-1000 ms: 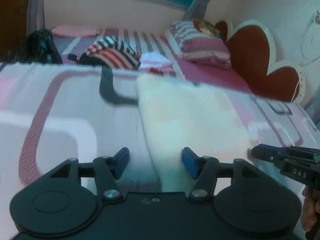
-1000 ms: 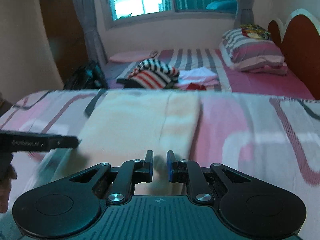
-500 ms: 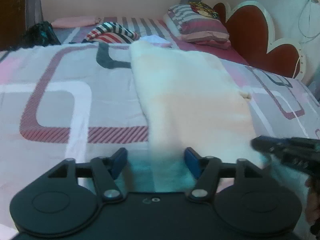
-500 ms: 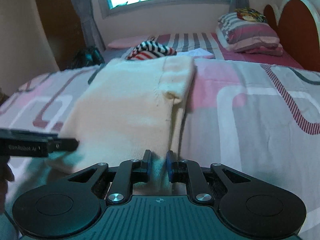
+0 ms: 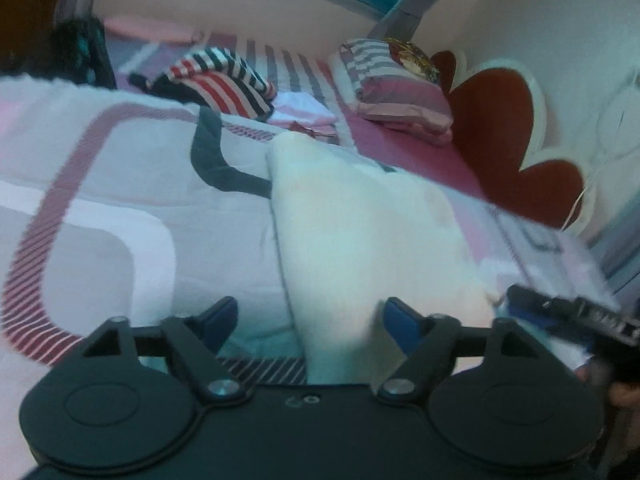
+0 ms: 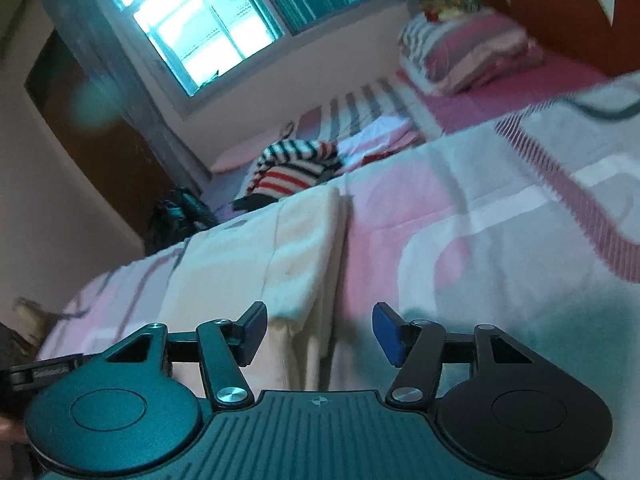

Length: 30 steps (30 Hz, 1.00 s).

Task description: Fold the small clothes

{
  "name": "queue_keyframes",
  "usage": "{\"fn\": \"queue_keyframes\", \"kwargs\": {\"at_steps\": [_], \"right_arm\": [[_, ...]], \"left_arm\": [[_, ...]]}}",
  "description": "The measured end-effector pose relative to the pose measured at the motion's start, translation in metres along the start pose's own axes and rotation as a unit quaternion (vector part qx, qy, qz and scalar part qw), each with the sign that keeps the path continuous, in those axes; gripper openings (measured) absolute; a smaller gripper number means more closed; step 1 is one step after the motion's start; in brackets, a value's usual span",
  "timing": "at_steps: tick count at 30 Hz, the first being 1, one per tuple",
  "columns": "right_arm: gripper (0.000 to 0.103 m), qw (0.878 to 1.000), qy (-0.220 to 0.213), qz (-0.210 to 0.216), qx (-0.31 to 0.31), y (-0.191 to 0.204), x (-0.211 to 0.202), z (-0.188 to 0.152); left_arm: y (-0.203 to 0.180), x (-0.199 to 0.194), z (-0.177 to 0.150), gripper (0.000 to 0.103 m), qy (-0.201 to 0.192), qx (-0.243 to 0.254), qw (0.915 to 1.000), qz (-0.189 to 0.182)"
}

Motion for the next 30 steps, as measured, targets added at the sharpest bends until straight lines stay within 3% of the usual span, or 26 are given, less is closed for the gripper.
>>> {"fn": "queue_keyframes", "kwargs": {"at_steps": [5, 9, 11, 13, 16, 18, 20, 21, 25, 27, 30], "right_arm": [[0.059, 0.996, 0.038, 0.052, 0.054, -0.011, 0.021, 0.001], [0.059, 0.993, 0.060, 0.066, 0.071, -0.011, 0.031, 0.001], [0.059, 0.996, 0.058, 0.053, 0.043, -0.006, 0.031, 0.003], [0.058, 1.000, 0.017, 0.006, -0.001, -0.002, 0.017, 0.012], [0.044, 0.999, 0.012, 0.048, 0.008, 0.010, 0.003, 0.007], [0.031, 0.998, 0.041, 0.042, -0.010, 0.015, 0.008, -0.005], [0.028, 0.997, 0.059, 0.044, -0.017, 0.021, 0.016, -0.014], [0.013, 0.997, 0.059, 0.040, -0.024, 0.023, 0.017, -0.015], [0.011, 0.996, 0.061, 0.025, -0.061, 0.032, 0.016, -0.016], [0.008, 0.996, 0.053, 0.025, -0.060, 0.032, 0.006, -0.012], [0.008, 0.997, 0.070, 0.013, -0.044, 0.017, 0.024, -0.016]], "left_arm": [[0.012, 0.021, 0.002, 0.074, 0.035, -0.066, 0.9958, -0.053], [0.014, 0.026, 0.004, 0.075, 0.032, -0.068, 0.9955, -0.058], [0.014, 0.027, 0.004, 0.075, 0.031, -0.066, 0.9956, -0.060], [0.015, 0.025, 0.003, 0.075, 0.031, -0.067, 0.9955, -0.060], [0.019, 0.019, 0.002, 0.075, 0.023, -0.063, 0.9964, -0.052], [0.017, 0.018, -0.001, 0.075, 0.022, -0.063, 0.9964, -0.052], [0.015, 0.019, -0.003, 0.076, 0.023, -0.060, 0.9966, -0.051], [0.014, 0.019, -0.003, 0.076, 0.023, -0.056, 0.9969, -0.049], [0.009, 0.015, 0.000, 0.073, 0.028, -0.044, 0.9976, -0.046], [0.007, 0.013, 0.003, 0.074, 0.025, -0.033, 0.9981, -0.046], [0.004, 0.019, 0.002, 0.075, 0.031, -0.022, 0.9984, -0.041]]}}
Point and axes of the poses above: each gripper's, at about its wrist camera, not at the fingertips, and x roughly the way its jaws point, y to its left, z to its top, the point moved 10 cm from there along x, roughly the way its jaws point, and after that the axes turned 6 degrees about z, right-handed, at the moved point
